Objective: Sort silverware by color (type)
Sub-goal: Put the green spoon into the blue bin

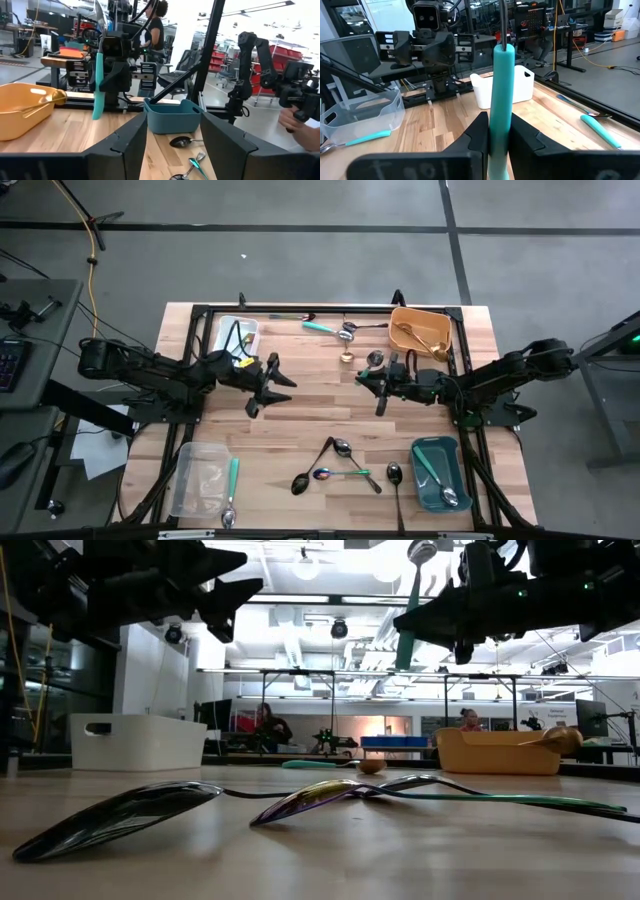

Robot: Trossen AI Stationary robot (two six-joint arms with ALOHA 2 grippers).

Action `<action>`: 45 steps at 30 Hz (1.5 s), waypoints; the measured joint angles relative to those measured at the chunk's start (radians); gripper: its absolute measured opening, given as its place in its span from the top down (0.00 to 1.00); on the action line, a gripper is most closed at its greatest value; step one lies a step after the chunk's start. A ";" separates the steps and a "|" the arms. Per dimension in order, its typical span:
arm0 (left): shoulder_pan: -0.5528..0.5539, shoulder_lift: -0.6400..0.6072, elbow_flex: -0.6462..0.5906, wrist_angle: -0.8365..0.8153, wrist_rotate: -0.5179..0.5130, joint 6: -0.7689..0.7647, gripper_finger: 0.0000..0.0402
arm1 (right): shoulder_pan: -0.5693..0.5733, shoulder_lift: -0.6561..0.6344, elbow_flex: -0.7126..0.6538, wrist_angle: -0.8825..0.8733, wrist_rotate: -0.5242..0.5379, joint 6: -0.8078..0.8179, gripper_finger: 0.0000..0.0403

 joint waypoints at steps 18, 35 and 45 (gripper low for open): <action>0.000 0.000 0.000 -0.021 -0.004 0.001 0.56 | 0.000 0.000 0.000 0.000 0.000 0.008 0.90; 0.000 0.000 0.000 -0.021 -0.005 0.003 0.56 | 0.000 0.001 0.000 0.000 -0.015 0.008 0.90; 0.000 0.000 0.000 -0.021 -0.045 0.003 0.56 | 0.000 0.001 0.000 0.000 -0.025 0.008 0.90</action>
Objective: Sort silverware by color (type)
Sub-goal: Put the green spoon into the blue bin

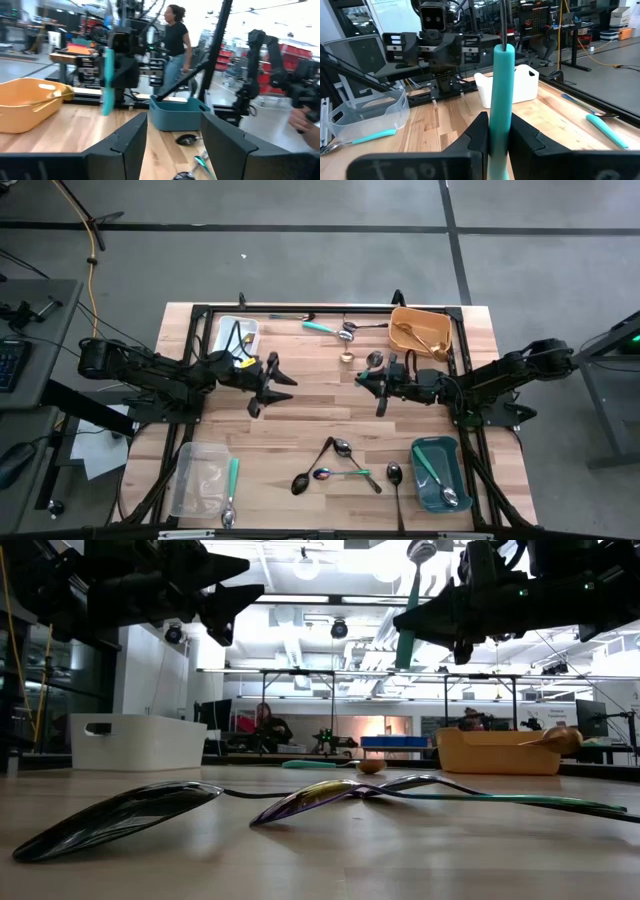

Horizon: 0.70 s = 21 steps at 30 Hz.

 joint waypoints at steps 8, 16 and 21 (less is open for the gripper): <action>0.000 0.000 0.000 -0.003 -0.142 0.032 0.56 | 0.000 0.000 0.000 -0.005 -0.014 -0.011 0.90; 0.000 0.000 0.000 -0.002 -0.144 0.016 0.56 | 0.013 0.000 0.000 -0.005 -0.021 -0.006 0.90; 0.000 0.000 0.000 -0.002 -0.144 0.016 0.56 | 0.015 0.000 0.000 -0.005 -0.020 -0.008 0.90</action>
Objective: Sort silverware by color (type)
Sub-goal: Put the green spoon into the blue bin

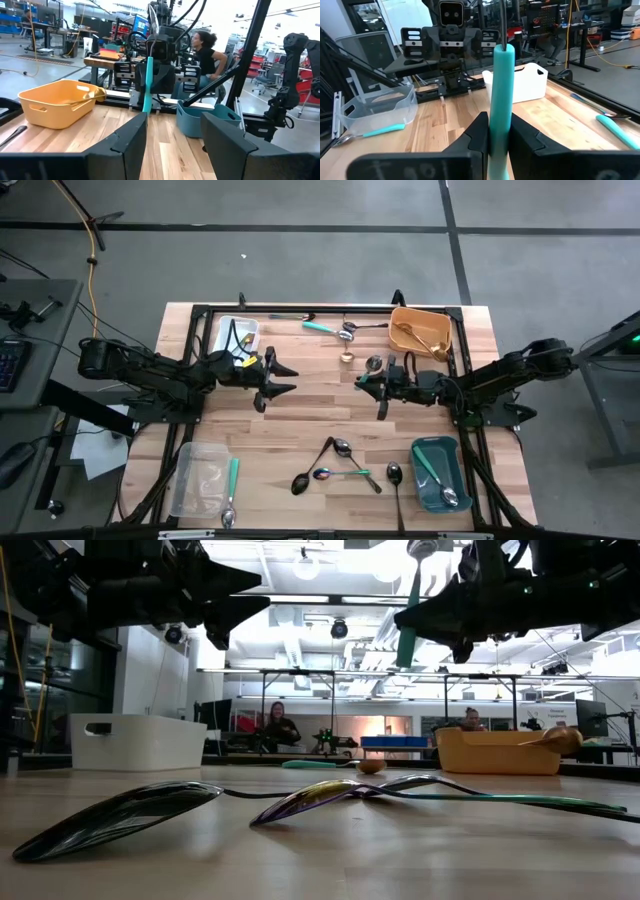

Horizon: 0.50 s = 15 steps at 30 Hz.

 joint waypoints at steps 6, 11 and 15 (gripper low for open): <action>0.000 0.000 0.000 0.000 0.000 -0.001 0.56 | 0.005 0.000 0.010 -0.003 -0.053 0.110 0.90; 0.000 0.000 0.000 -0.001 0.000 -0.002 0.56 | 0.099 -0.025 0.148 -0.244 -0.216 0.237 0.90; 0.000 0.000 0.000 -0.003 0.000 -0.001 0.56 | 0.235 -0.057 0.406 -0.986 -0.156 0.427 0.90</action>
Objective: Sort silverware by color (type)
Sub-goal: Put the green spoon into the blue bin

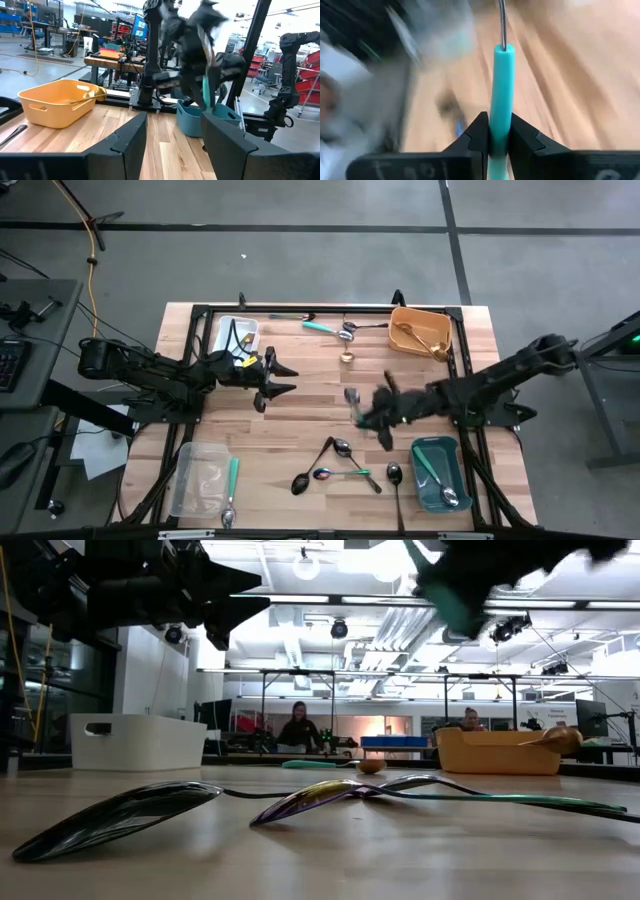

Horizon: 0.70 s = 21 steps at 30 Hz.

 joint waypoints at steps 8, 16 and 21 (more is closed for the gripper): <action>0.000 0.000 0.000 -0.012 0.010 -0.012 0.56 | 0.390 0.092 0.327 -0.802 0.050 0.733 0.90; 0.000 0.000 0.000 -0.016 0.010 -0.043 0.56 | 0.719 0.238 0.354 -0.866 -0.091 1.385 0.90; 0.000 0.000 0.000 -0.016 0.011 -0.041 0.56 | 0.778 0.288 0.354 -0.914 -0.080 1.539 0.90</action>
